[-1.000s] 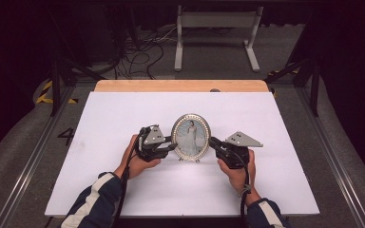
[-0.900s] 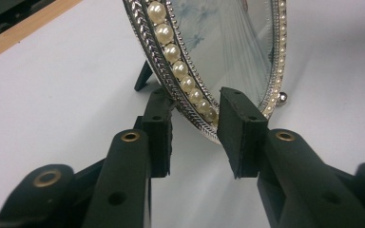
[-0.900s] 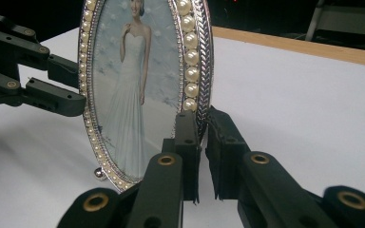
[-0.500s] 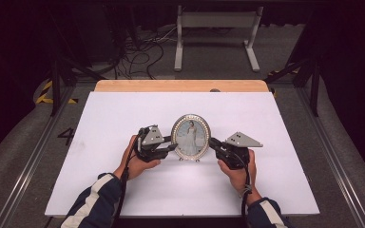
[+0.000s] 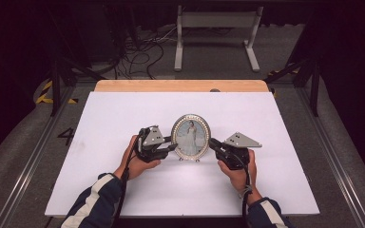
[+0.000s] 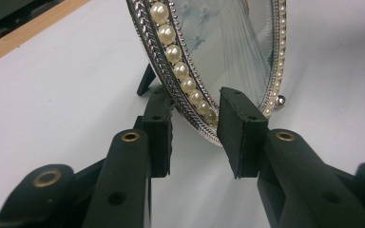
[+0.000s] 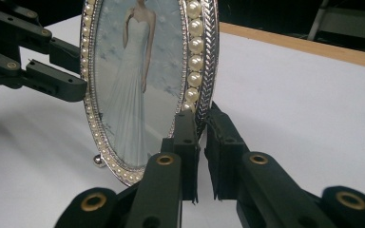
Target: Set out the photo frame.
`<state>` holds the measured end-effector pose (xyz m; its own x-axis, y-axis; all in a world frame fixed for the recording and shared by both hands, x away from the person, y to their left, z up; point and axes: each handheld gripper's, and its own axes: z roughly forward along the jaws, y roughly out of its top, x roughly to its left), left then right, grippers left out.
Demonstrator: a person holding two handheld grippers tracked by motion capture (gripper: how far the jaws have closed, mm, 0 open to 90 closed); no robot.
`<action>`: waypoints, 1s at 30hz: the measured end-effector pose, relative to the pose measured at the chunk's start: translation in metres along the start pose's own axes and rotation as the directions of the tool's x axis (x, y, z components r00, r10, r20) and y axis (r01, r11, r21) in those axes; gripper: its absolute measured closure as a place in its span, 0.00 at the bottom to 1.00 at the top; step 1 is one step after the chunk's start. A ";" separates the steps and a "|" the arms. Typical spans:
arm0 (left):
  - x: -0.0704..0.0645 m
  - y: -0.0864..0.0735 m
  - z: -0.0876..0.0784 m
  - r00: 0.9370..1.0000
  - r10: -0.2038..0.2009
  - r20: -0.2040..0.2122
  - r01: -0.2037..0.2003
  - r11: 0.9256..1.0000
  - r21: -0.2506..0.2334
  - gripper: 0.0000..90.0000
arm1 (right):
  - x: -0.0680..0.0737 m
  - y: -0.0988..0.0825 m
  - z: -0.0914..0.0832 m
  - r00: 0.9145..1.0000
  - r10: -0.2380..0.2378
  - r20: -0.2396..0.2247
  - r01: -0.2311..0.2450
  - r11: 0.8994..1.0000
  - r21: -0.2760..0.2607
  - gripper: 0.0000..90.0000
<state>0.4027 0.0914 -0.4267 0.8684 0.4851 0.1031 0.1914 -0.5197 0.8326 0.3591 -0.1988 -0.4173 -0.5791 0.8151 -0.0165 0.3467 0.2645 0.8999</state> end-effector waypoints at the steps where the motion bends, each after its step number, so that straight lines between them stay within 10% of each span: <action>1: 0.000 0.000 0.000 1.000 0.003 -0.002 -0.003 1.000 0.001 0.73 | 0.002 0.001 0.000 0.999 -0.042 0.015 0.042 0.999 0.009 0.92; 18: -0.002 -0.003 -0.022 0.999 0.027 -0.043 -0.026 0.999 0.019 0.57 | 0.011 0.001 -0.003 0.986 -0.168 0.008 0.167 0.982 0.086 0.73; 30: -0.009 -0.015 -0.036 0.996 0.033 -0.086 -0.030 0.999 0.037 0.38 | 0.011 0.000 -0.007 0.986 -0.169 0.001 0.169 0.982 0.088 0.52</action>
<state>0.3758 0.1201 -0.4201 0.8317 0.5262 0.1772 0.1821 -0.5600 0.8082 0.3474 -0.1940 -0.4146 -0.6284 0.7592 -0.1693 0.3076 0.4424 0.8424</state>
